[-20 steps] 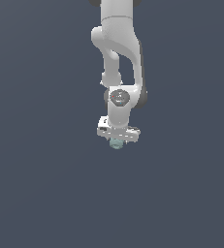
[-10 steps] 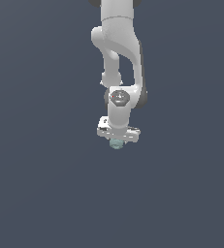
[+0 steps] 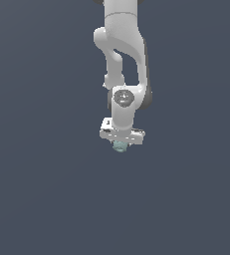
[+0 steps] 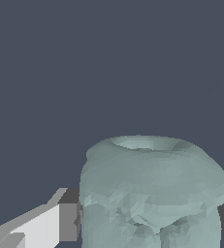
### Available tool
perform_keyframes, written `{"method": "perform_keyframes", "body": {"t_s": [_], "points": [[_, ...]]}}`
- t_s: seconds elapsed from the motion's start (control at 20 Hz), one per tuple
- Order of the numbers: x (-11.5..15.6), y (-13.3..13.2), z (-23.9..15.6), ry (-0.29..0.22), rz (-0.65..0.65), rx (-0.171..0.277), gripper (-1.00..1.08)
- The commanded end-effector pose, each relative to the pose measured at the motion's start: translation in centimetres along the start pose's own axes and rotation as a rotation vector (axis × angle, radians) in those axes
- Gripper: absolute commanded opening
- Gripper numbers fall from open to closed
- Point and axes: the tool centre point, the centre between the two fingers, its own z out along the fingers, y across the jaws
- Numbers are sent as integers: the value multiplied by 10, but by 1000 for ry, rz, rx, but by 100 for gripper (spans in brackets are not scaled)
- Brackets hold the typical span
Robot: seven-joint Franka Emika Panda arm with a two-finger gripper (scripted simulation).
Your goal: Pick up the object and move it to a goal position.
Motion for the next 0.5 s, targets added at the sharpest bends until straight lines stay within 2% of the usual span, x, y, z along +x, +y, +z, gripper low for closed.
{"method": "perform_keyframes", "body": {"t_s": [0.0, 0.45], "points": [[-1, -2, -10, 1, 0, 0, -100], [-14, -14, -74, 1, 0, 0, -100]]}}
